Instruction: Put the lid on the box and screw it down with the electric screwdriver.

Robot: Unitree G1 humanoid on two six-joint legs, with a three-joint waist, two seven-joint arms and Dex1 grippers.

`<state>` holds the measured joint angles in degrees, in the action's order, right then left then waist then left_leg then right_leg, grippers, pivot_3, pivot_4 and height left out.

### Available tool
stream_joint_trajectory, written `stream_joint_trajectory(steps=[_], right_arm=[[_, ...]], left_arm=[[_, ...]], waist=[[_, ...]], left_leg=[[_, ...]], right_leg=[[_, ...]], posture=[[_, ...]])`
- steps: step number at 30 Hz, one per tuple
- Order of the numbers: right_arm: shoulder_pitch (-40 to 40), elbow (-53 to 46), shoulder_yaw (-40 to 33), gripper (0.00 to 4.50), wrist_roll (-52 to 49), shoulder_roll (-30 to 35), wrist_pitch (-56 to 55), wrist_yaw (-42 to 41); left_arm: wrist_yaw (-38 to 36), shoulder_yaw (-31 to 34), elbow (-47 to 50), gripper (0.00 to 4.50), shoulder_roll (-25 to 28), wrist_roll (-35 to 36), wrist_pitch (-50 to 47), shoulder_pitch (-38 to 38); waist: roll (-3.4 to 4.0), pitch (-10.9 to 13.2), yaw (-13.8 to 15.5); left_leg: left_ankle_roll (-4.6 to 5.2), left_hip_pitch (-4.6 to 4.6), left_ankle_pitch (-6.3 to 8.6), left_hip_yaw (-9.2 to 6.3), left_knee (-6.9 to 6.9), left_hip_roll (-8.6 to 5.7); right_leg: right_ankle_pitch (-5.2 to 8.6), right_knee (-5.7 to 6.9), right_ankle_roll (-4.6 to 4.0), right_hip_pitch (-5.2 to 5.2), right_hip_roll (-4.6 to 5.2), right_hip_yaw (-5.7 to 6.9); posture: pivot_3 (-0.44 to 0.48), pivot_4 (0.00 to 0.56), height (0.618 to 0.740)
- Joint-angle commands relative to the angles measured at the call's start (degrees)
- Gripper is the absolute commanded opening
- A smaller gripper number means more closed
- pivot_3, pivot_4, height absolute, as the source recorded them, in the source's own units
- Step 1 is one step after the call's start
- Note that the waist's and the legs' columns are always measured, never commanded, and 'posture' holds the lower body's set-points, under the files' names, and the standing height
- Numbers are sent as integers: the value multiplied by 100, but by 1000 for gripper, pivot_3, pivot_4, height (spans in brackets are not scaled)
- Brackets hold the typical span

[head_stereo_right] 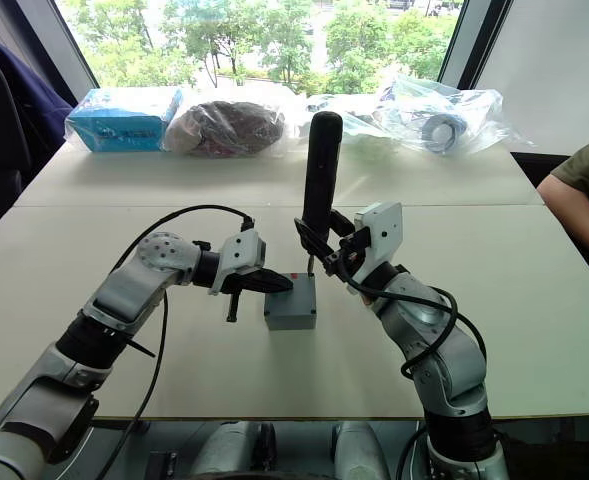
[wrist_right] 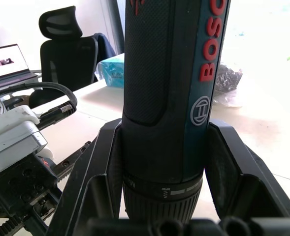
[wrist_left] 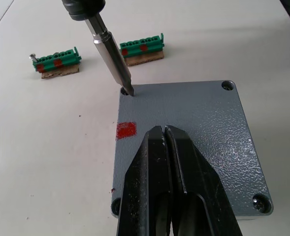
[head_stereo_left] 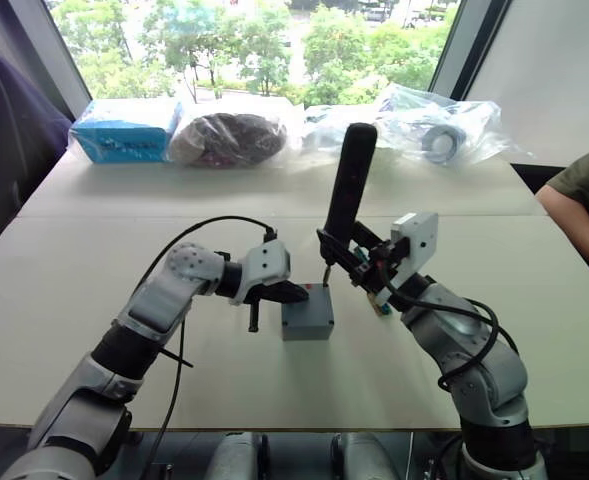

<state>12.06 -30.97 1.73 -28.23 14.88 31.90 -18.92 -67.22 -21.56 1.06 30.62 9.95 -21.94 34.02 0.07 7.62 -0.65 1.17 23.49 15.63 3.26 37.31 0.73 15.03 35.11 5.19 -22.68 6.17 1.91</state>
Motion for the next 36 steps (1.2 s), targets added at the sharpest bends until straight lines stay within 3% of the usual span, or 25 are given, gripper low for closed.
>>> stream_joint_trajectory(steps=[1, 12, 22, 36], right_arm=[[-19, 58, -111, 1739, 96, 56, -87, 25], [19, 269, 2, 1739, 245, -123, -319, 133], [-707, 548, 501, 1739, 798, 236, -507, -120], [-867, 1050, 556, 1739, 898, 143, -325, 86]], left_arm=[[-17, -266, -191, 0, 64, -246, -140, -167], [-8, -275, -182, 0, 59, -253, -155, -165], [-24, -298, -95, 0, 105, -243, -204, -263], [-25, -317, -44, 0, 134, -254, -219, -352]], waist=[[0, 0, 0], [-3, 3, -1], [-12, -5, -9], [-51, -76, -3]], left_leg=[[0, 0, 0, 0, 0, 0], [0, 0, 0, -1, -3, 0], [-1, -6, 0, -1, -12, 0], [-13, -15, 8, -5, -26, 0]], right_leg=[[0, 0, 0, 0, 0, 0], [0, -2, -1, -12, 2, 0], [1, -9, -2, -11, 5, 0], [9, -15, -16, -5, 10, 0]], posture=[[0, 150, 740], [0, 150, 740], [0, 150, 740], [0, 150, 740]])
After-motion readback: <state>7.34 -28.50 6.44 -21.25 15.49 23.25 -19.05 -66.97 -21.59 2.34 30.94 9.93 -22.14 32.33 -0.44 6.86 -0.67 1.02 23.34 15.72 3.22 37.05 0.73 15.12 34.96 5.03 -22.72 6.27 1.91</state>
